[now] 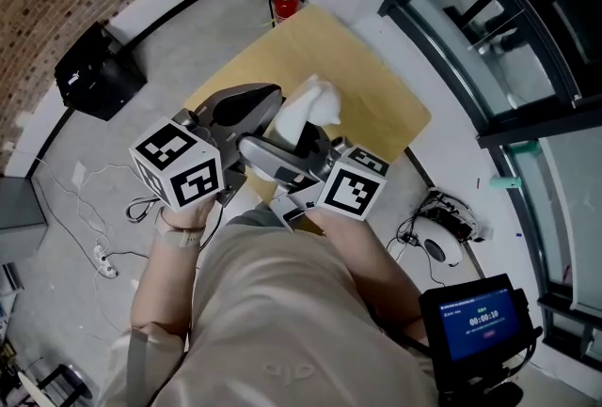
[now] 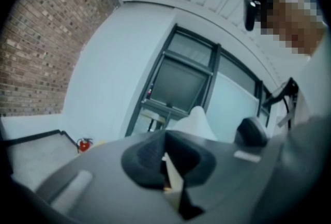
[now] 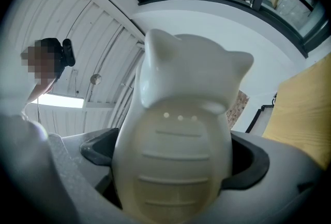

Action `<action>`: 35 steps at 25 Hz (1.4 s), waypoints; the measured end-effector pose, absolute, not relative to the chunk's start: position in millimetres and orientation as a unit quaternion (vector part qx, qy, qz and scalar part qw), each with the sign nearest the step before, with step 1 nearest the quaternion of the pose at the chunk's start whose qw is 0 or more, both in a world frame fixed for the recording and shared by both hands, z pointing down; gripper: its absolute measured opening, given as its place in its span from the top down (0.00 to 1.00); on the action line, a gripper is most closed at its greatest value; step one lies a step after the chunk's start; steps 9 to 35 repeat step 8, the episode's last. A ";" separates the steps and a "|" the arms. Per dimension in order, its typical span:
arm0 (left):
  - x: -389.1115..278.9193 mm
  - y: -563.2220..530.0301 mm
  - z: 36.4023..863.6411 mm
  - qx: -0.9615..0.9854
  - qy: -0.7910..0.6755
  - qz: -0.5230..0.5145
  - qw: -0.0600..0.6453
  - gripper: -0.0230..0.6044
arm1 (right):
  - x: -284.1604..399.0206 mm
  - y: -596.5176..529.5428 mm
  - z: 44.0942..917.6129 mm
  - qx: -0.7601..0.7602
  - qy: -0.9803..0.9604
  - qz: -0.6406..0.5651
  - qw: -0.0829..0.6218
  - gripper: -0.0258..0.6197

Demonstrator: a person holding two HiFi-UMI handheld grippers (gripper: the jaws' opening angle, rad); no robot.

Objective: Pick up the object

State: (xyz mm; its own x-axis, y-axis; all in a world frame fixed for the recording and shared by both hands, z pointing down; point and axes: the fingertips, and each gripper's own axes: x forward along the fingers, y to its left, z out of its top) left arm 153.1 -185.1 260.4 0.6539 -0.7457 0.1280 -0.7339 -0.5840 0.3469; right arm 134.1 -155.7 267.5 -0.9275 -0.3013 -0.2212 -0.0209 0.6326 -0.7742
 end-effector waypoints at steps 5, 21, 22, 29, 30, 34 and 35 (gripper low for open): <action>154.9 -184.3 263.0 0.889 -0.415 -0.012 0.192 0.99 | 135.8 -155.0 269.6 -0.093 0.885 -0.423 0.168 0.05; 157.2 -183.6 266.0 0.889 -0.414 -0.010 0.195 0.99 | 137.9 -153.9 272.4 -0.095 0.883 -0.427 0.168 0.05; 157.2 -183.6 266.0 0.889 -0.414 -0.010 0.195 0.99 | 137.9 -153.9 272.4 -0.095 0.883 -0.427 0.168 0.05; 157.2 -183.6 266.0 0.889 -0.414 -0.010 0.195 0.99 | 137.9 -153.9 272.4 -0.095 0.883 -0.427 0.168 0.05; 157.2 -183.6 266.0 0.889 -0.414 -0.010 0.195 0.99 | 137.9 -153.9 272.4 -0.095 0.883 -0.427 0.168 0.05; 157.2 -183.6 266.0 0.889 -0.414 -0.010 0.195 0.99 | 137.9 -153.9 272.4 -0.095 0.883 -0.427 0.168 0.05; 157.2 -183.6 266.0 0.889 -0.414 -0.010 0.195 0.99 | 137.9 -153.9 272.4 -0.095 0.883 -0.427 0.168 0.05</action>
